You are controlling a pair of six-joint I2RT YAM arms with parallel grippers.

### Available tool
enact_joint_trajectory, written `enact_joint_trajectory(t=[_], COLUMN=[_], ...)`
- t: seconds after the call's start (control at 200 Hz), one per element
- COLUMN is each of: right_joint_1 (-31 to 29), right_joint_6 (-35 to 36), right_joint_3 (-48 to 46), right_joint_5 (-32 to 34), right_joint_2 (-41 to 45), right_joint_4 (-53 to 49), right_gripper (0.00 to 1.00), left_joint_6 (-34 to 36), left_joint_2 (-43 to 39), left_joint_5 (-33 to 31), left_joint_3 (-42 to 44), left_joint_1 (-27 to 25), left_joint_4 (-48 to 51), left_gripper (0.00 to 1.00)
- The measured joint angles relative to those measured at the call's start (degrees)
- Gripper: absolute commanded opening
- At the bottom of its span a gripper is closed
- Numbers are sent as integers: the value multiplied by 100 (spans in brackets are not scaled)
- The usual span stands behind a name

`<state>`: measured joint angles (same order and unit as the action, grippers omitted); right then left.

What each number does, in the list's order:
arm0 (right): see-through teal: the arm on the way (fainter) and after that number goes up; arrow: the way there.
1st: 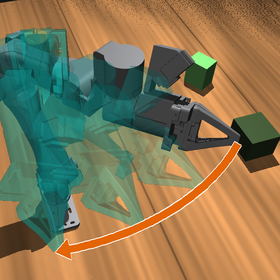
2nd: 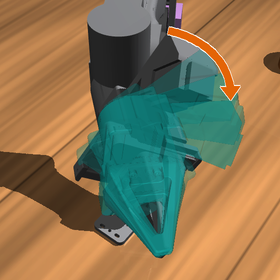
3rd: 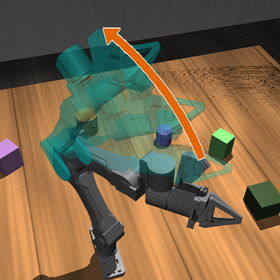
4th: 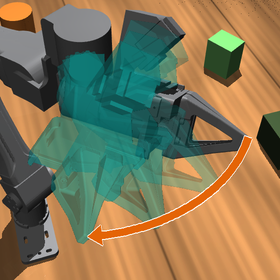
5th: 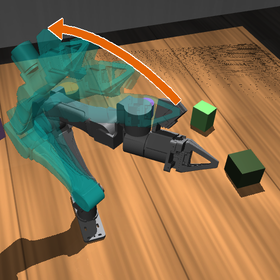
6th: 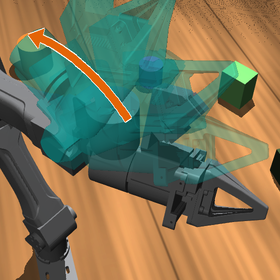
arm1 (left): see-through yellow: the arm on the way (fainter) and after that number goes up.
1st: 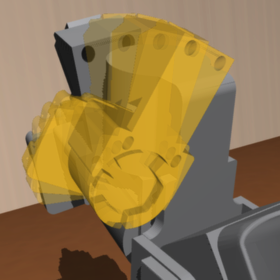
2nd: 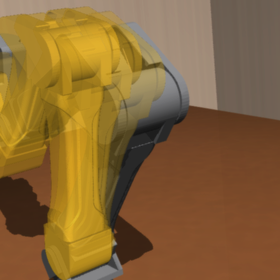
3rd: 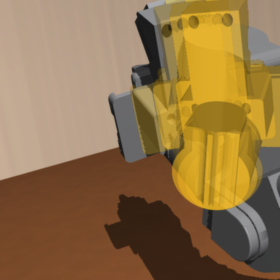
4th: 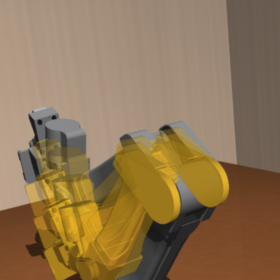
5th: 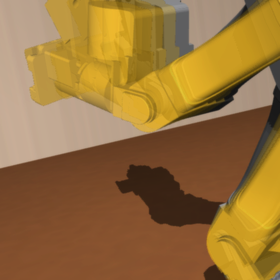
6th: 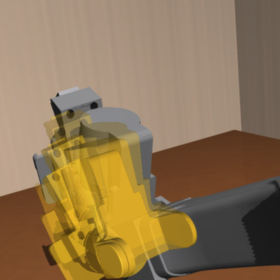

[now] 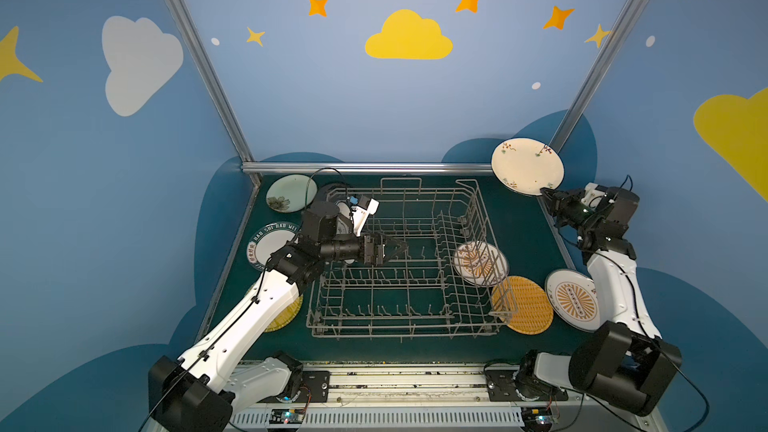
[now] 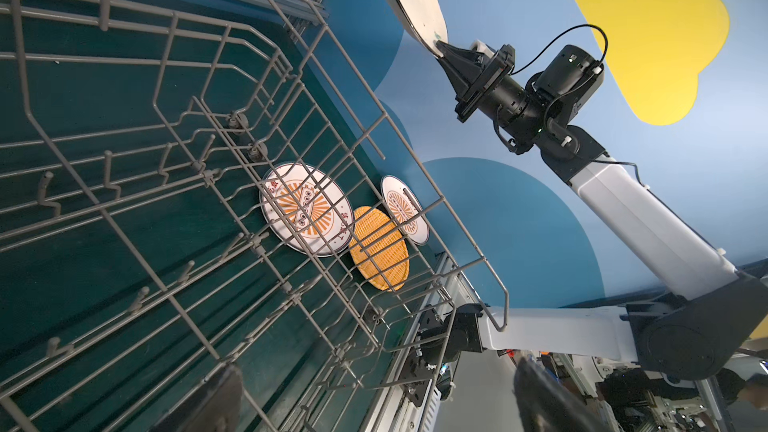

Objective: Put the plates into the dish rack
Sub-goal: 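Lift the red-berry plate upright off the table with the right gripper, then carry the berry plate toward the left gripper while the left gripper grasps it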

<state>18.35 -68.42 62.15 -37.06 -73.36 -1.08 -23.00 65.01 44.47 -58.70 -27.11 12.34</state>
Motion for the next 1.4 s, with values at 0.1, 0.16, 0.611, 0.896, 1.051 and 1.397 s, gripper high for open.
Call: enact_joint_trajectory(t=[0.1,0.16,0.611,0.896,1.051,1.397], right_joint_1=[-317,-507,-1888,-2483,-2833,-3143], right_joint_6=[-17,-24,-120,-184,-186,-184], right_joint_3=[0,2,236,236,236,212], right_joint_5=[39,61,157,188,190,116], right_joint_2=[105,177,433,496,568,723], right_joint_4=[-155,-216,-415,-612,-697,-691], right_gripper=[0,0,0,0,0,0], left_joint_6=[-31,-55,-876,-1670,-2000,-2732], left_joint_2=[-13,-33,-81,-52,286,1259], left_joint_5=[0,-2,-273,-1491,-1917,-2168], left_joint_3=[0,0,7,4,-186,-623], left_joint_1=[0,0,192,-109,-162,-297], left_joint_4=[-20,-33,-702,-1517,-1884,-2315], left_gripper=[100,100,100,100,98,82])
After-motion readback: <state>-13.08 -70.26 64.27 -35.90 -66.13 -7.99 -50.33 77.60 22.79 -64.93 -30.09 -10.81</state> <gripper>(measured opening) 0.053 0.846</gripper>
